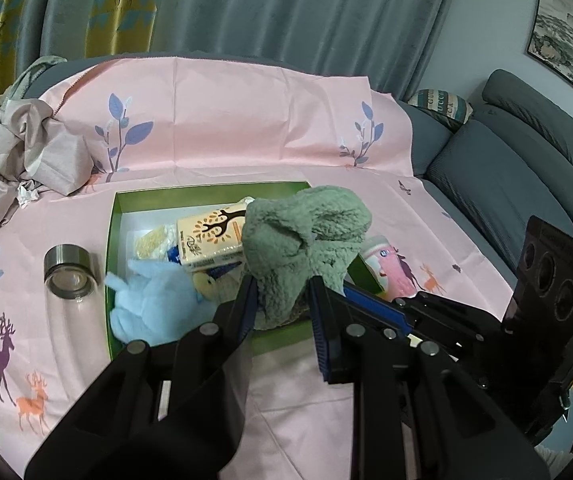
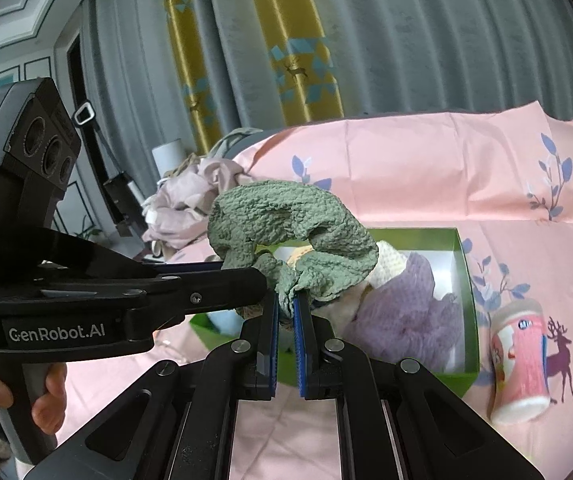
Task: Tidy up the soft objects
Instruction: 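Carry the green towel over the green box and lower it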
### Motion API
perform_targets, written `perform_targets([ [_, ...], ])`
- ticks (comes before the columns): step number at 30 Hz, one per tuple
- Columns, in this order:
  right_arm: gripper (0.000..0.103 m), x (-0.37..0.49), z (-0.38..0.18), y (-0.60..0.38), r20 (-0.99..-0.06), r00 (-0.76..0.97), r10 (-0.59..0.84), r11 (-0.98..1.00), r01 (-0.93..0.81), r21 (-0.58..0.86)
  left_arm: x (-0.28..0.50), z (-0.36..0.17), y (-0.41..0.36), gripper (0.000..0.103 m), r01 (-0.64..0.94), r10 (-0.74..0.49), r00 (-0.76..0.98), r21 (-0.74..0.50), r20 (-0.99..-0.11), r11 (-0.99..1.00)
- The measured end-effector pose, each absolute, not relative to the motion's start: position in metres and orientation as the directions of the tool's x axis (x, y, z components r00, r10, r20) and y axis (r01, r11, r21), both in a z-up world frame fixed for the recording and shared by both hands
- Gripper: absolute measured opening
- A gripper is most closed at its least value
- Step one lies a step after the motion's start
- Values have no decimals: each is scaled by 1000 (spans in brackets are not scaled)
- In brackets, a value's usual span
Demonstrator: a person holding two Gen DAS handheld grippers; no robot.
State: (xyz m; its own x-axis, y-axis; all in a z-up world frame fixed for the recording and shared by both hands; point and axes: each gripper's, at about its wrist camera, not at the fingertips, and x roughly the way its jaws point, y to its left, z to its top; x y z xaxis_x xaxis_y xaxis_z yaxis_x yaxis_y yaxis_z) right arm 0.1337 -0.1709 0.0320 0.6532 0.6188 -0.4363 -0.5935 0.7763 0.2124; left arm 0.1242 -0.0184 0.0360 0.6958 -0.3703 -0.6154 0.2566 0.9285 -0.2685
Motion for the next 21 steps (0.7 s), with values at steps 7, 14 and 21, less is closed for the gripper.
perform_targets([
  [7, 8, 163, 21, -164, -471, 648, 598, 789, -578, 206, 155, 22, -16, 23, 243, -376, 666, -289, -644, 926],
  [14, 8, 193, 6, -157, -533, 632, 562, 812, -543, 212, 179, 6, -17, 23, 215, -356, 644, -287, -677, 933],
  [21, 9, 209, -9, -152, -598, 609, 520, 833, -515, 200, 193, -11, -16, 23, 178, -324, 622, -274, -713, 945],
])
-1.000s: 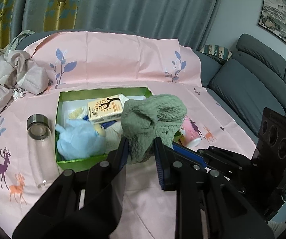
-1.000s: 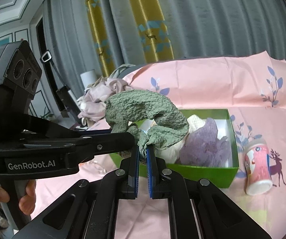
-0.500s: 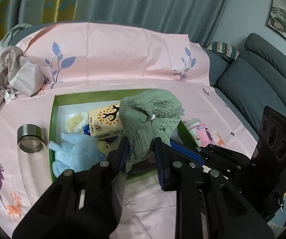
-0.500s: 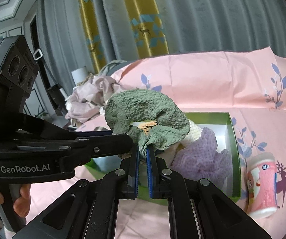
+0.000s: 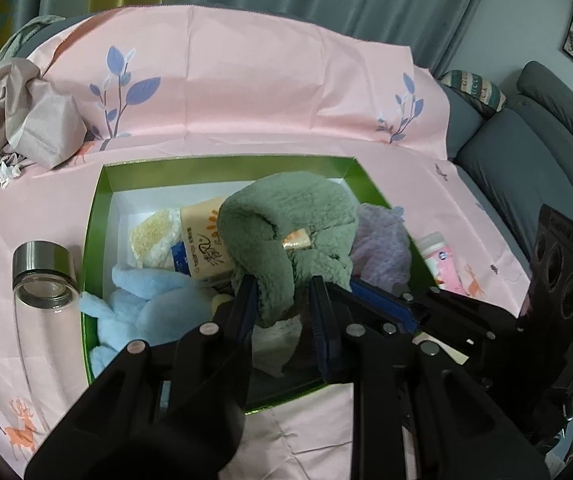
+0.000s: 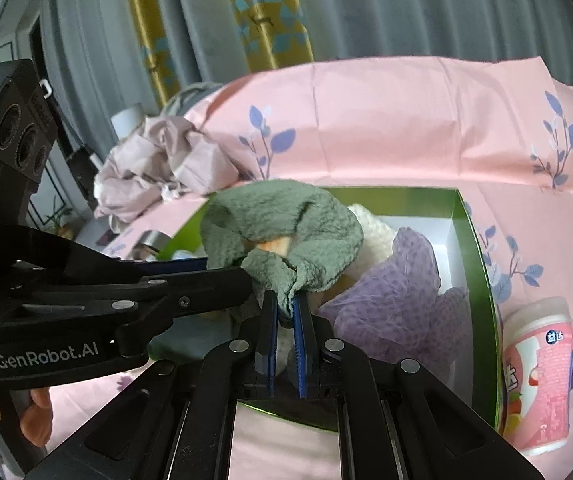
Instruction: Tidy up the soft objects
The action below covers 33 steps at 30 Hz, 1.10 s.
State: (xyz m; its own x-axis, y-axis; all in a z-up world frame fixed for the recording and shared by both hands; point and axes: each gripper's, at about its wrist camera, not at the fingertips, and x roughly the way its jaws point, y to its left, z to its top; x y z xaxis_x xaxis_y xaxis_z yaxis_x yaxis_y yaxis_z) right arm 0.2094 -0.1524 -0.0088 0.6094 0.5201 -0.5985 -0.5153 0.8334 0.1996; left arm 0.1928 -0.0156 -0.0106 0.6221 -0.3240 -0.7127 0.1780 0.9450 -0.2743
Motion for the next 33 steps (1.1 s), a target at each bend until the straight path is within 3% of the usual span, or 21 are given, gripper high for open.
perform_targets([
  [4, 9, 212, -14, -150, -632, 612, 476, 854, -493, 166, 194, -15, -15, 26, 163, -297, 624, -252, -722, 954],
  [5, 9, 212, -14, -151, -639, 610, 468, 857, -488, 162, 193, -14, -15, 31, 162, -296, 622, -251, -725, 954],
  [7, 10, 211, -14, -152, -650, 610, 454, 864, -480, 153, 192, -12, -17, 46, 167, -300, 623, -252, -723, 953],
  [8, 13, 210, -13, -153, -654, 613, 443, 869, -473, 145, 189, -8, -19, 66, 162, -280, 630, -230, -724, 960],
  [9, 20, 208, -12, -154, -658, 618, 431, 875, -466, 135, 188, -6, -20, 86, 156, -261, 636, -211, -726, 965],
  [10, 31, 207, -10, -155, -658, 622, 425, 878, -461, 131, 184, -2, -21, 90, 154, -247, 648, -194, -720, 969],
  [13, 57, 199, -2, -161, -649, 637, 417, 886, -444, 134, 173, 7, -20, 91, 161, -250, 658, -192, -710, 968],
  [16, 66, 190, 8, -168, -645, 655, 394, 900, -418, 125, 164, 14, -17, 102, 141, -223, 657, -172, -720, 975],
  [19, 81, 184, 14, -173, -661, 656, 364, 916, -382, 125, 151, 19, -13, 102, 115, -183, 661, -143, -727, 983],
  [33, 83, 151, 33, -177, -731, 614, 298, 937, -334, 101, 101, 38, 8, 102, -15, -82, 628, -117, -774, 993],
])
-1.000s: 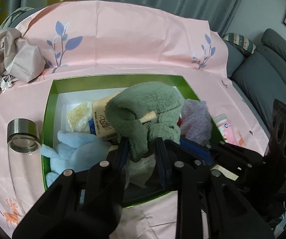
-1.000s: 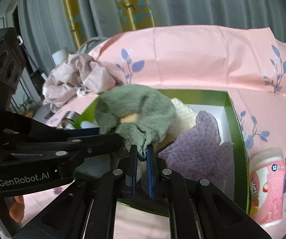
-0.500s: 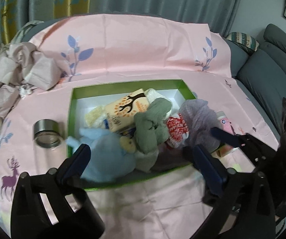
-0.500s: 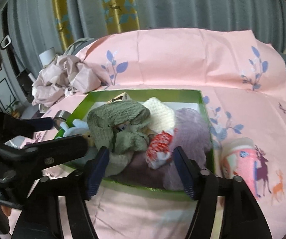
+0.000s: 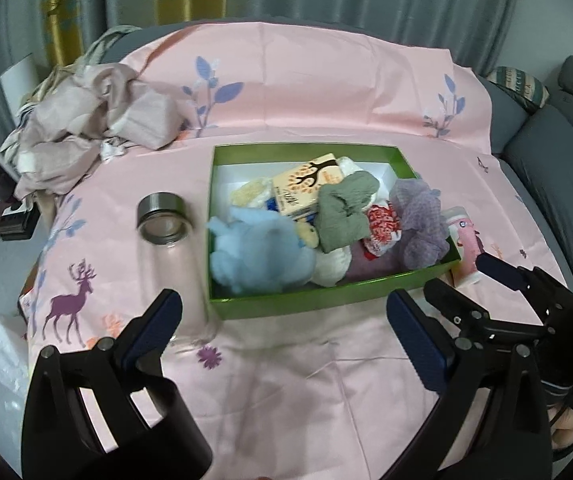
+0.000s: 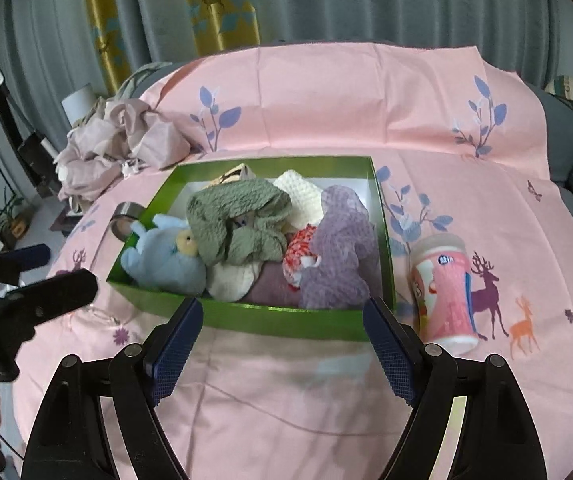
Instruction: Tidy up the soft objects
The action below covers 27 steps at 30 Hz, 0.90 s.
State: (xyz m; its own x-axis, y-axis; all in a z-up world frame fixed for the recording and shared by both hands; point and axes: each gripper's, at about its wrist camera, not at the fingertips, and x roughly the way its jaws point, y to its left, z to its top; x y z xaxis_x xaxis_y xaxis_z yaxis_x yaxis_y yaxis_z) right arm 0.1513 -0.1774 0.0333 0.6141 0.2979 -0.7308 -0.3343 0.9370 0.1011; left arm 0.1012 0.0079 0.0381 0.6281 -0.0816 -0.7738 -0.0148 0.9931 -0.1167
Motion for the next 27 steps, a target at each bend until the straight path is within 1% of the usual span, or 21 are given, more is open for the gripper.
perform_targets([
  [4, 83, 145, 39, -176, -735, 610, 296, 938, -332, 103, 94, 42, 17, 102, -40, -99, 612, -156, -784, 987],
  [7, 83, 142, 44, -176, -732, 615, 293, 940, -327, 101, 90, 45, 20, 102, -62, -79, 609, -146, -790, 987],
  [13, 83, 141, 53, -170, -736, 612, 289, 938, -334, 90, 87, 47, 23, 102, -77, -80, 592, -155, -802, 985],
  [20, 83, 148, 56, -163, -755, 599, 268, 940, -333, 69, 91, 43, 29, 102, -111, -44, 571, -131, -820, 985],
  [27, 83, 152, 56, -168, -753, 606, 254, 946, -317, 64, 98, 35, 31, 102, -137, 7, 555, -83, -832, 987],
])
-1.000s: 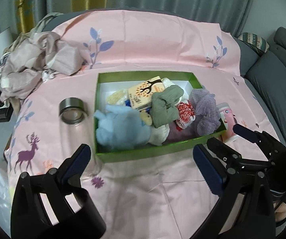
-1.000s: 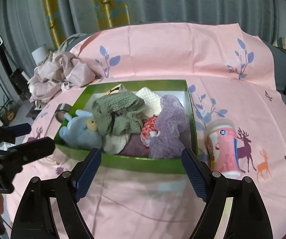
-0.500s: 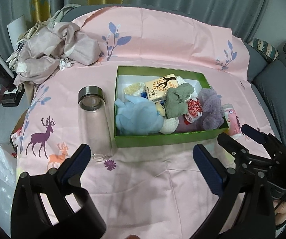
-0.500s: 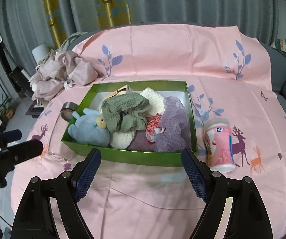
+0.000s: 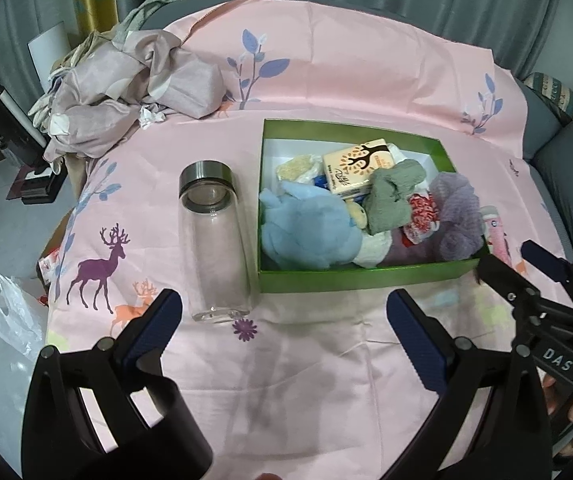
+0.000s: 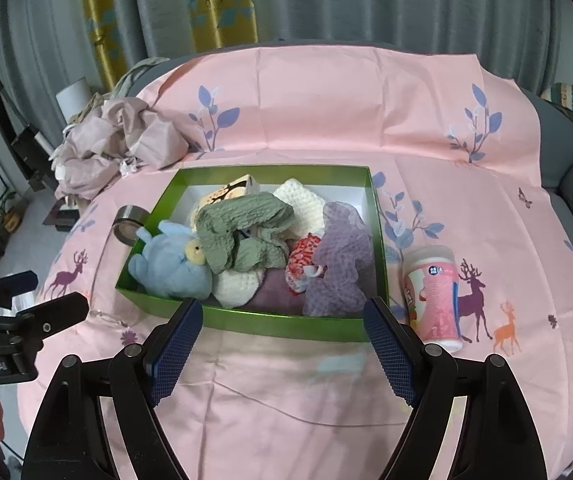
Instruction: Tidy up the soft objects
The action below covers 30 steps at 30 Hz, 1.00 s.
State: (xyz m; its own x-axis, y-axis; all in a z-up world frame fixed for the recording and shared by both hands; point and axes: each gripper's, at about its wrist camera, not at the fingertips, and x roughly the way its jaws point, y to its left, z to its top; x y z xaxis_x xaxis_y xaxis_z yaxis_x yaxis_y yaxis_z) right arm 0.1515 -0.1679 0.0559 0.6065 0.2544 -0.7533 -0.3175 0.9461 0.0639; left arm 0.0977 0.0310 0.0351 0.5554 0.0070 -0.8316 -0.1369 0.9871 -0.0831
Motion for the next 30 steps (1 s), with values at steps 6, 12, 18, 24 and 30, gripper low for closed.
perform_targets([
  [6, 83, 158, 56, -167, -754, 607, 249, 948, -314, 60, 108, 34, 22, 102, -119, 18, 552, -57, -833, 991],
  [12, 83, 162, 57, -166, -747, 616, 251, 949, -309, 64, 115, 31, 21, 102, -118, 22, 547, -51, -837, 992],
  [18, 83, 167, 54, -165, -749, 612, 252, 949, -309, 66, 120, 26, 21, 102, -118, 14, 534, -58, -846, 991],
  [24, 83, 173, 50, -163, -753, 607, 254, 949, -306, 74, 124, 24, 21, 102, -116, 9, 526, -61, -851, 991],
  [30, 83, 173, 50, -163, -753, 607, 253, 948, -310, 69, 128, 21, 22, 102, -123, 12, 515, -60, -857, 991],
])
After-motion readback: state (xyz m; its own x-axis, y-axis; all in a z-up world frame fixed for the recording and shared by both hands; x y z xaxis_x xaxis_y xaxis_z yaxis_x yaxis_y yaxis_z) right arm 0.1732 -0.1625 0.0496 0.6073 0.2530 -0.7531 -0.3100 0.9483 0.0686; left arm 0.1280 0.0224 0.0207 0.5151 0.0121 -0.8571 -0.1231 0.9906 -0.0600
